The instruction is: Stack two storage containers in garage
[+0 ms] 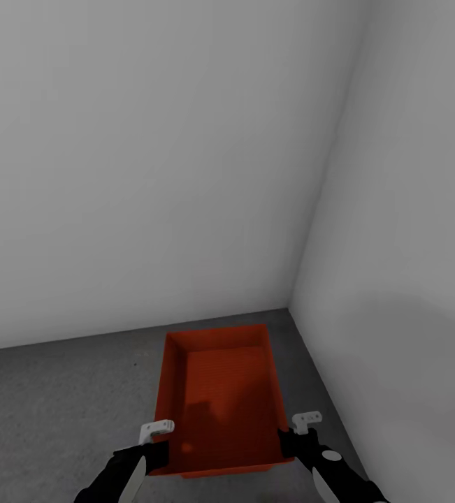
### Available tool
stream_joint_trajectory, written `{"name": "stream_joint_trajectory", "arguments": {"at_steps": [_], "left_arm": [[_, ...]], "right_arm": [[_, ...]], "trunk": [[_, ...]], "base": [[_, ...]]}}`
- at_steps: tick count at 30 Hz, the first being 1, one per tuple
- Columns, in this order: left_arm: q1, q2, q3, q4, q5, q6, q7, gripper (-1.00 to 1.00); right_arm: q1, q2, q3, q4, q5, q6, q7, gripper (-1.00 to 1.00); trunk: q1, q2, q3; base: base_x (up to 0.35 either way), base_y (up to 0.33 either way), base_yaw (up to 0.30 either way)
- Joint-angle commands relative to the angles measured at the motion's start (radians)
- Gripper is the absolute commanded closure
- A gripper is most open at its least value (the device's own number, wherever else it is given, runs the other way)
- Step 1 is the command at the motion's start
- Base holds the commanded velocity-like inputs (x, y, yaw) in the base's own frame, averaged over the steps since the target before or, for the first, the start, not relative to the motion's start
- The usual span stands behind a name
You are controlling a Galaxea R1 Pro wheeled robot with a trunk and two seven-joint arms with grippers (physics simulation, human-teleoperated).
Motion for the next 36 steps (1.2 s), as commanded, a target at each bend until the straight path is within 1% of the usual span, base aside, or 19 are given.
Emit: {"name": "stream_joint_trajectory", "arguments": {"at_steps": [1,12,21,36], "left_arm": [[-0.001,0.012,0.006,-0.033,-0.023,-0.032,0.028,1.00],[-0.001,0.013,0.006,-0.033,-0.023,-0.032,0.028,1.00],[0.000,0.015,0.006,-0.033,-0.023,-0.032,0.028,1.00],[0.000,0.014,0.006,-0.033,-0.023,-0.032,0.028,1.00]], "right_arm": [[0.000,-0.002,0.030,0.004,-0.011,-0.004,0.032,1.00],[0.000,-0.002,0.030,0.004,-0.011,-0.004,0.032,1.00],[0.000,-0.002,0.030,0.004,-0.011,-0.004,0.032,1.00],[0.000,-0.002,0.030,0.004,-0.011,-0.004,0.032,1.00]], "trunk": [[0.000,-0.001,-0.001],[0.000,-0.001,-0.001],[0.000,-0.001,-0.001],[0.000,-0.001,-0.001]], "base": [[0.000,0.000,0.000],[0.003,0.000,0.000],[0.163,0.000,0.000],[0.007,0.000,0.000]]}}
